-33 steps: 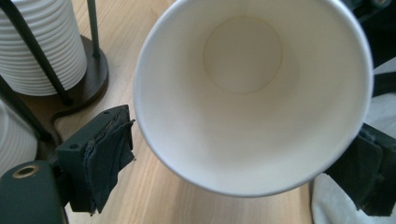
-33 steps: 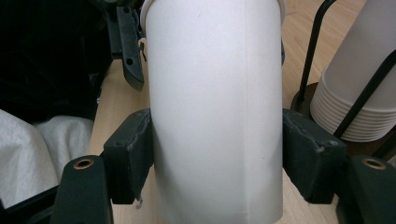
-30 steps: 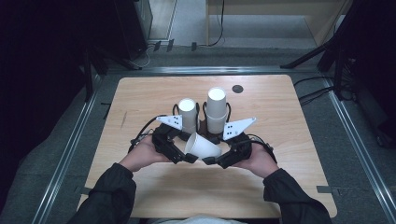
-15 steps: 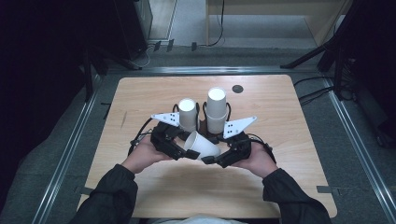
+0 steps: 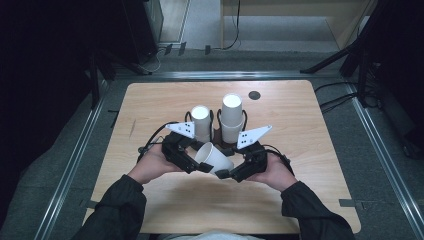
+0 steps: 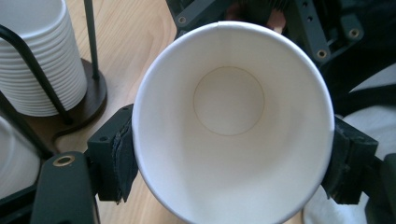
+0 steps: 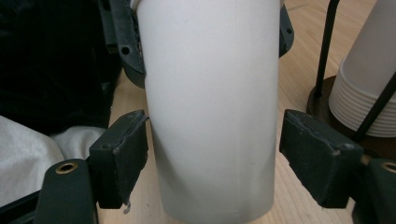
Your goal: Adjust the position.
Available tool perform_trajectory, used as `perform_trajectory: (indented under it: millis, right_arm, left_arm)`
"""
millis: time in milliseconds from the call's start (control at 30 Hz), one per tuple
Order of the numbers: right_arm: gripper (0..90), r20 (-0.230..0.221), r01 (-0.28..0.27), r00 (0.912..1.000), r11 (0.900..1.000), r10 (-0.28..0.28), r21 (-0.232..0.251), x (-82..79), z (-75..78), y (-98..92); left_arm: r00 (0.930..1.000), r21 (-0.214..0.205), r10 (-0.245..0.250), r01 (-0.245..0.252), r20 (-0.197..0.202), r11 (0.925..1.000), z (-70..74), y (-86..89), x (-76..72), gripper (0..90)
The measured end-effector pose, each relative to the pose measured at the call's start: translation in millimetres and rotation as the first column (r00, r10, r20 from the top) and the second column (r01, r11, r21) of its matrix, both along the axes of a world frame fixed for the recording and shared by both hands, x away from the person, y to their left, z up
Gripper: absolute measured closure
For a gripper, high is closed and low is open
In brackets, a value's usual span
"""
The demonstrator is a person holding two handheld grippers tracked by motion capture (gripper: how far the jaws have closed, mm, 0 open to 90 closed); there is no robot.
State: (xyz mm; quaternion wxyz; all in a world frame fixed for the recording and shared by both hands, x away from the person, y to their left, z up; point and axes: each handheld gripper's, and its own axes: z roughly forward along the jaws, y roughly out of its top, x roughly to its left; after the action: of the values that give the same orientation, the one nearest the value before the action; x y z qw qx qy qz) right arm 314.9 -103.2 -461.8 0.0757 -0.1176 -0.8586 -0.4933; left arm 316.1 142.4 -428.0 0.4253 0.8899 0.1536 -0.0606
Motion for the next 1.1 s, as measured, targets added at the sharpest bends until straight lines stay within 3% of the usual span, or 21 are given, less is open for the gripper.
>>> perform_trajectory:
  millis: [167, 333, 433, 733, 867, 1100]
  right_arm:
    - [23.5, 0.012, 0.000, 0.9999, 0.9997, 0.000, -0.025, -1.5, -5.8, 2.1]
    - [23.6, 0.019, 0.006, 0.9998, 0.9987, -0.005, -0.050, -3.0, -11.6, 4.3]
    - [23.9, 0.022, 0.010, 0.9997, 0.9978, -0.009, -0.066, -3.3, -16.9, 5.9]
    - [29.8, 0.012, 0.026, 0.9996, 0.9916, -0.025, -0.127, -4.5, -27.9, 15.5]
    - [31.0, 0.015, 0.017, 0.9998, 0.9905, -0.015, -0.136, -5.4, -27.9, 16.9]
    - [30.8, 0.029, 0.022, 0.9994, 0.9921, -0.018, -0.124, -5.4, -25.2, 15.5]
  left_arm:
    - [0.9989, 0.077, -0.029, 0.026, 0.038, 0.9967, 3.4, -6.4, 1.0, 20.5]
    - [0.9959, 0.168, -0.059, 0.047, 0.068, 0.9846, 1.6, -14.0, 1.9, 20.5]
    - [0.9948, 0.195, -0.079, 0.066, 0.064, 0.9785, -1.5, -18.8, 3.0, 20.5]
    - [0.9937, 0.236, -0.101, 0.088, 0.047, 0.9678, -9.2, -25.7, 5.3, 20.2]
    - [0.9942, 0.230, -0.100, 0.089, 0.038, 0.9690, -10.3, -24.5, 5.7, 19.8]
    - [0.9970, 0.194, -0.074, 0.068, 0.022, 0.9786, -12.4, -22.2, 7.8, 12.2]
